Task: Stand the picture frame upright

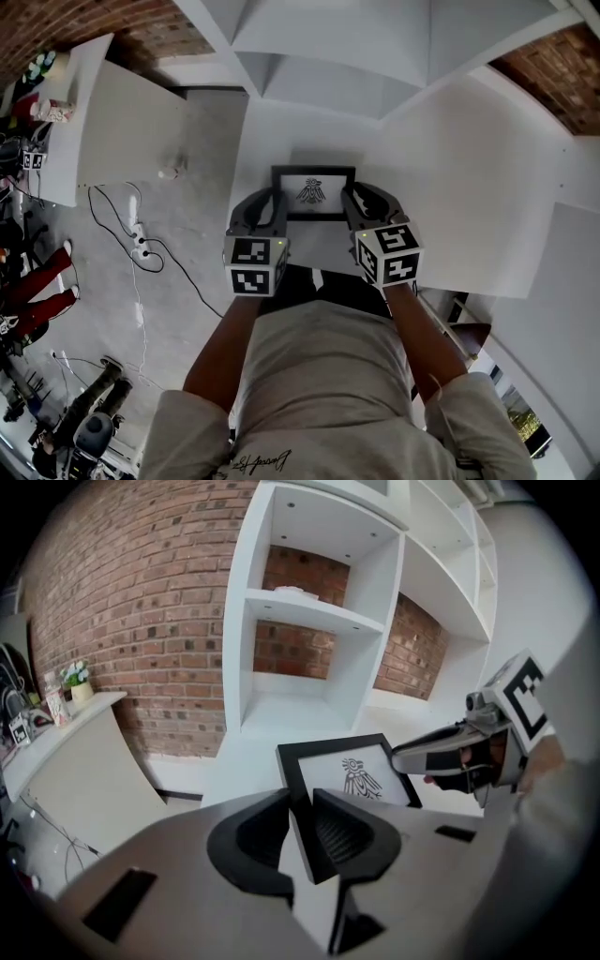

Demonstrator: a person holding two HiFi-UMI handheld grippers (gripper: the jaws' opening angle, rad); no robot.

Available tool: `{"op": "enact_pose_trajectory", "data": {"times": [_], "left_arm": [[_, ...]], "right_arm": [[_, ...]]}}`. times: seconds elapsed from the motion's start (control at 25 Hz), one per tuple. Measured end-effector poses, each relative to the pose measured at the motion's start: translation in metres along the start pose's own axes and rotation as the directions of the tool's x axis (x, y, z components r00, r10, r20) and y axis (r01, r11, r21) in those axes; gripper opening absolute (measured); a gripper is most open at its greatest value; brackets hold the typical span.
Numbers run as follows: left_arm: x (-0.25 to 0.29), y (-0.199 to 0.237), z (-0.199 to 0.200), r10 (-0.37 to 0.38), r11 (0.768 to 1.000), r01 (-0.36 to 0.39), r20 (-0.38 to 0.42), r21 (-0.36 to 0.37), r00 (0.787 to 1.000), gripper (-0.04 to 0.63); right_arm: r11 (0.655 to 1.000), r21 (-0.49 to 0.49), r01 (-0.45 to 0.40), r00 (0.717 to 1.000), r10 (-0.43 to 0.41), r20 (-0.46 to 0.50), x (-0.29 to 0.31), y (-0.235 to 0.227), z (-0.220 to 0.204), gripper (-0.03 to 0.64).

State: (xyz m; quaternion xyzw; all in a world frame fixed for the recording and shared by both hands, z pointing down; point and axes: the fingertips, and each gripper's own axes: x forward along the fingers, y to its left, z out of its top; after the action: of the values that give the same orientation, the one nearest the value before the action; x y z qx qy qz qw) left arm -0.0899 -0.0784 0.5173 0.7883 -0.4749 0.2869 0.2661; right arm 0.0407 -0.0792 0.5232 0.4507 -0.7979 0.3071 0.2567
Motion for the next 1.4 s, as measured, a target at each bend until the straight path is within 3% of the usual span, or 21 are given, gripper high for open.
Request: {"op": "enact_pose_trajectory", "data": {"times": [0.12,0.52,1.4], "left_arm": [[-0.01,0.006,0.016,0.023,0.999,-0.025,0.04,0.035,0.999,0.088],[-0.019,0.026,0.057,0.035,0.999,-0.036,0.147,0.001,0.988,0.087],[0.004,0.08,0.116,0.028,0.999,-0.038,0.231,0.037,0.973,0.084]], "right_arm": [[1.0,-0.018,-0.006,1.0,0.007,0.024,0.0,0.005,0.016,0.1],[0.997,-0.076,-0.033,0.991,0.043,0.124,0.001,0.012,0.069,0.097],[0.997,-0.072,0.013,0.97,0.005,0.245,0.04,0.011,0.139,0.092]]}}
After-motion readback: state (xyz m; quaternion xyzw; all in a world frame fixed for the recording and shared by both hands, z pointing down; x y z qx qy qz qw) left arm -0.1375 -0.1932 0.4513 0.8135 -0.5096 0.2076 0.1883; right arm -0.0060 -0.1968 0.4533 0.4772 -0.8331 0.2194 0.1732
